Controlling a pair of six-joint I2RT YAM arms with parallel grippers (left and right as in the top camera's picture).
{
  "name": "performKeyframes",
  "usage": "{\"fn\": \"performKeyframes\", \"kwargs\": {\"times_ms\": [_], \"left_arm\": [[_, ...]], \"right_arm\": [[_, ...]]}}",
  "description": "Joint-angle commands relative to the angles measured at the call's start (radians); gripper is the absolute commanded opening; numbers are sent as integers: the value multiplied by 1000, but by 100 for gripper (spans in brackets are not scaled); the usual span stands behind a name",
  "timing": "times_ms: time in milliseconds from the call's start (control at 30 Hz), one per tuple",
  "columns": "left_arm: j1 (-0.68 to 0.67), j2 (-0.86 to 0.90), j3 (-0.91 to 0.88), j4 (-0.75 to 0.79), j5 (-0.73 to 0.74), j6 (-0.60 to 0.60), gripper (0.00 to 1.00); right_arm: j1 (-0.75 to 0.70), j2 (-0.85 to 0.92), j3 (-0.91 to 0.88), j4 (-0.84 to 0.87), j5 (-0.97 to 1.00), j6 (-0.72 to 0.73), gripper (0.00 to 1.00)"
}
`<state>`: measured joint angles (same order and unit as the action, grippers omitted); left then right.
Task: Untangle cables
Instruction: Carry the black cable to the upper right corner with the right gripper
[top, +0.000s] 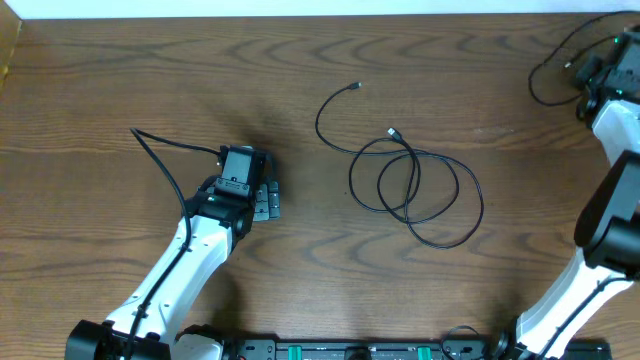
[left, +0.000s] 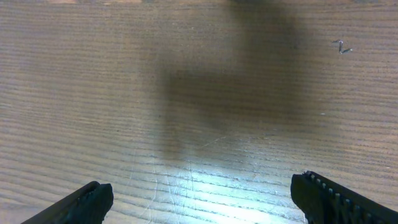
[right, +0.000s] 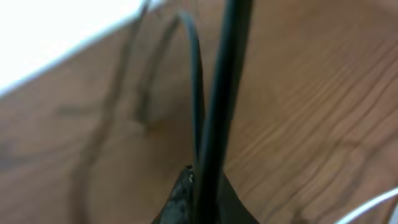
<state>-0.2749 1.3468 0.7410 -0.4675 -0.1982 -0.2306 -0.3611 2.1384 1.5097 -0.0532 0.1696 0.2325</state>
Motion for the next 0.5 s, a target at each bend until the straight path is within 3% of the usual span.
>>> {"fn": "performKeyframes", "kwargs": {"times_ms": [0, 67, 133, 167, 300, 467], "left_arm": [[3, 3, 5, -3, -17, 9, 96], [3, 3, 5, -3, -17, 9, 96], [3, 3, 5, -3, -17, 9, 96], [3, 3, 5, -3, -17, 9, 96], [3, 3, 5, -3, -17, 9, 96], [3, 3, 5, -3, -17, 9, 97]], "right_arm": [[2, 34, 0, 14, -42, -10, 7], [2, 32, 1, 20, -43, -9, 32], [3, 16, 8, 5, -55, -10, 37], [4, 0, 12, -11, -62, -10, 45], [11, -97, 14, -100, -74, -10, 99], [30, -274, 14, -369, -182, 10, 99]]}}
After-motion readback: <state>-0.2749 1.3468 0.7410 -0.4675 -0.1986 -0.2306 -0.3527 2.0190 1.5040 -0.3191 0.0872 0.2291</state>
